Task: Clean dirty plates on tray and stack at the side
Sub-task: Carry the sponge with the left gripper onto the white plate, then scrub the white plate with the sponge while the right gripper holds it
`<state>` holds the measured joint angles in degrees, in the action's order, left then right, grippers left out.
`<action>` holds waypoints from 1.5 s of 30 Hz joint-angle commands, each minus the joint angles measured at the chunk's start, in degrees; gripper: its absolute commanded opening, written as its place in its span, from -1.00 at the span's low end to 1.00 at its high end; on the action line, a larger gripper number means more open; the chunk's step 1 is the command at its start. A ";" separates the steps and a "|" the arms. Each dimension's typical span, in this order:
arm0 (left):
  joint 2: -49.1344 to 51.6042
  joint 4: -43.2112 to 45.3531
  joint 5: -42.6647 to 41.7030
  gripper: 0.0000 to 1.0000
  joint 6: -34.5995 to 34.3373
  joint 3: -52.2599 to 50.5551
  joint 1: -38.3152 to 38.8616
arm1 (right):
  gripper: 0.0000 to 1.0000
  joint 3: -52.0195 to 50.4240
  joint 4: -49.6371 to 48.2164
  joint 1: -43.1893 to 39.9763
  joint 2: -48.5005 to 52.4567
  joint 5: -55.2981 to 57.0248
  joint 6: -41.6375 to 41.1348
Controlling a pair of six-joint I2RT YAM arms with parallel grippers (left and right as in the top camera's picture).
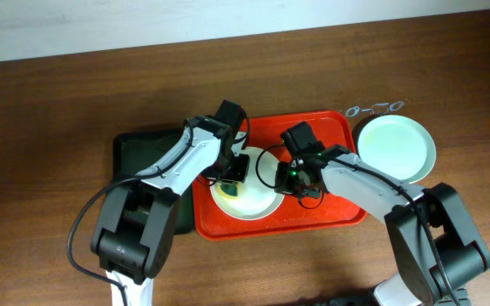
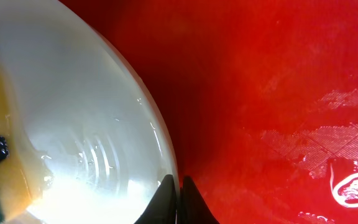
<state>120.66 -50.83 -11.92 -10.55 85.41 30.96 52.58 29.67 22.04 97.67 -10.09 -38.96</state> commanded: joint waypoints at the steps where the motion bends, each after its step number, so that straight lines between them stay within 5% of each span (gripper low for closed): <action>1: 4.26 1.01 -14.45 -1.00 0.02 -0.74 1.36 | -0.92 -0.28 -1.46 2.01 0.20 0.37 -0.28; 9: 3.32 -5.40 -23.65 -1.00 1.92 8.13 -0.68 | -0.92 -0.28 -1.64 2.05 0.20 0.46 -0.31; 20: -0.46 -14.75 5.79 -1.00 -2.38 15.74 -0.85 | -0.92 -0.28 -1.64 2.05 0.20 0.46 -0.31; 31: 1.53 -13.25 14.97 -1.00 -7.08 14.47 2.71 | -0.92 -0.28 -1.60 2.05 0.20 0.46 -0.31; 45: 1.60 -3.98 14.80 -1.00 -9.79 1.53 1.88 | -0.92 -0.28 -1.60 2.05 0.20 0.48 -0.28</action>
<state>122.26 -55.79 2.17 -17.96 89.89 33.65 52.49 28.21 23.42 97.67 -9.41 -39.05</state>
